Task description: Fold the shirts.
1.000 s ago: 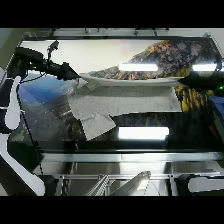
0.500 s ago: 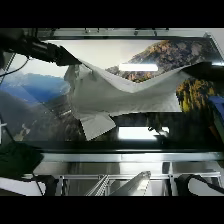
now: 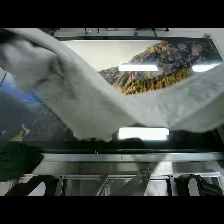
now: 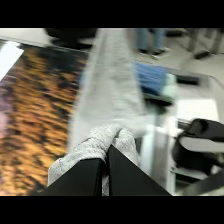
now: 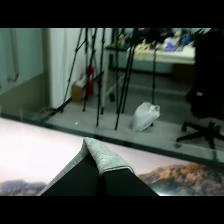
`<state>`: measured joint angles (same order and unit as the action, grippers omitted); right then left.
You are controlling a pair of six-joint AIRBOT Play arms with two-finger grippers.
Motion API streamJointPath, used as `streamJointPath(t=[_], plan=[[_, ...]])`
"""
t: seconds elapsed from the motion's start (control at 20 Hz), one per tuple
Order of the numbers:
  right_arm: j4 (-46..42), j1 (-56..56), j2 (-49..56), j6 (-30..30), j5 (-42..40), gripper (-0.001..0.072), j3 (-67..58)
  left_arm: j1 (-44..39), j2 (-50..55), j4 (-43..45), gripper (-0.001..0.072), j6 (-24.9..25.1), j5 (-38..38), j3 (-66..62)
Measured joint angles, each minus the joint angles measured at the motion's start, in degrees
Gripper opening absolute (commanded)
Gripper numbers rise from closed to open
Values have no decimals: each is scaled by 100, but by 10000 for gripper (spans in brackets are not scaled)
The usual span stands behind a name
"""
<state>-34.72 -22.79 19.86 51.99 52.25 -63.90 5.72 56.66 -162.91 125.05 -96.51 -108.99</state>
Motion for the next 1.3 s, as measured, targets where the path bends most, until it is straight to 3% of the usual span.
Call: streamJointPath(t=[0.2, 0.4, 0.55, 0.9, 1.3], plan=[[-157, 9, 780, 393, 162, 11, 33, 748, 184, 15, 22, -474, -160, 258], [61, 262, 2229, 466, 363, 10, 417, 476, 1130, 688, 22, -487, 46, 1185], [114, 498, 3303, 503, -142, 10, 894, 94, 2330, 1598, 21, -396, 485, 1528], [177, 632, 5705, 369, -1582, 10, 896, -308, 5652, 2516, 18, -800, 970, -129], [184, 632, 6732, 247, -2269, 9, 293, -339, 6323, 2643, 19, -1058, 1993, -671]])
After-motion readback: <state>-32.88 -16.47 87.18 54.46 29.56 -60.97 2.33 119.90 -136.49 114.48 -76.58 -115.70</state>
